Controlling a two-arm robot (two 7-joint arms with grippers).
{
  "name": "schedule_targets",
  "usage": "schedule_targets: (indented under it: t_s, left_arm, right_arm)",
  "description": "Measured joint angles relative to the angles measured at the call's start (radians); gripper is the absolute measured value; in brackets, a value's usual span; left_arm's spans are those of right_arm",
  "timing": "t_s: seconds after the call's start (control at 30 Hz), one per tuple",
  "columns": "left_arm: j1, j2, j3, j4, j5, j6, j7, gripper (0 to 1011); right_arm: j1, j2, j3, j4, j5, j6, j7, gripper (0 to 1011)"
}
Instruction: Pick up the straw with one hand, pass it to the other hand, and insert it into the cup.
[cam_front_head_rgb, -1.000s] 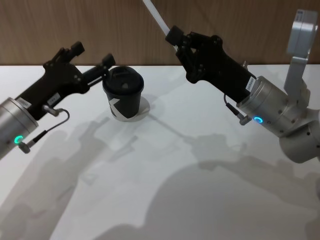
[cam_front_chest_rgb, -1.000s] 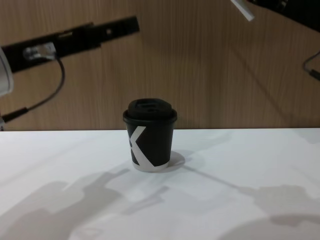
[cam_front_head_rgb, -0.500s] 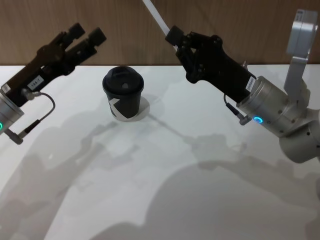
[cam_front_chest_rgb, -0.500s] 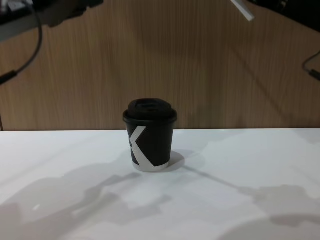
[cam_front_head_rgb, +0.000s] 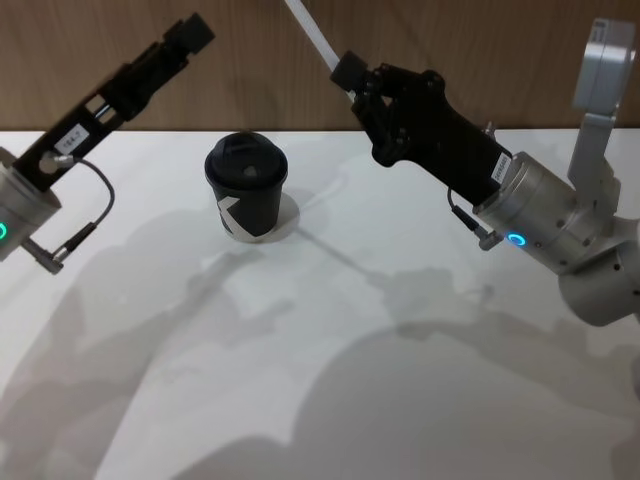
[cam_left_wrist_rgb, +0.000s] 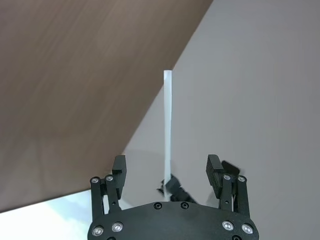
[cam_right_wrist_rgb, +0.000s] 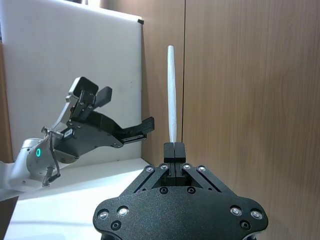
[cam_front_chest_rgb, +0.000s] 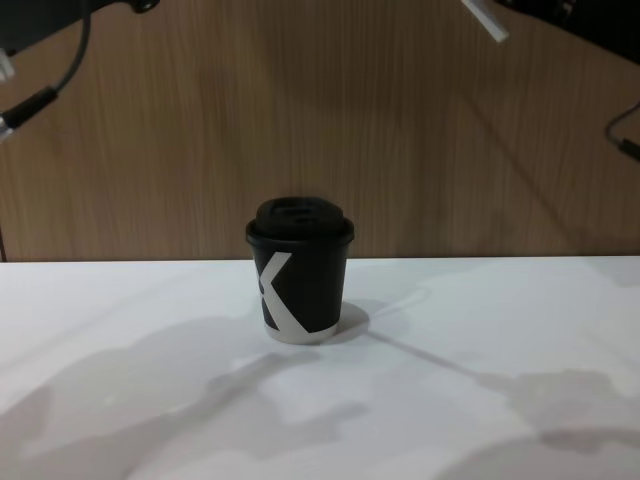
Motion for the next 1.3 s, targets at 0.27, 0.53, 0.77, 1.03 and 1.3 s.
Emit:
schedule_targets:
  t_s: [0.27,0.53,0.77,1.03,1.3]
  left_arm:
    - [-0.046,-0.024,0.029,0.038,-0.061,0.049,-0.023,1003]
    - [-0.088,-0.044,0.055,0.072,-0.093,0.076,-0.031,1003]
    - [-0.116,-0.056,0.07,0.094,-0.109,0.083,-0.03,1003]
    - [-0.145,-0.07,0.088,0.115,-0.109,0.079,-0.01,1003]
    - [-0.177,-0.081,0.113,0.14,-0.095,0.065,0.0,1003]
  right_arm:
    - [0.0,0.0,0.0,0.0,0.0,0.0,0.0,0]
    - [0.0,0.0,0.0,0.0,0.0,0.0,0.0,1]
    - [0.0,0.0,0.0,0.0,0.0,0.0,0.0,2]
    - [0.0,0.0,0.0,0.0,0.0,0.0,0.0,1]
    - [0.0,0.0,0.0,0.0,0.0,0.0,0.0,1]
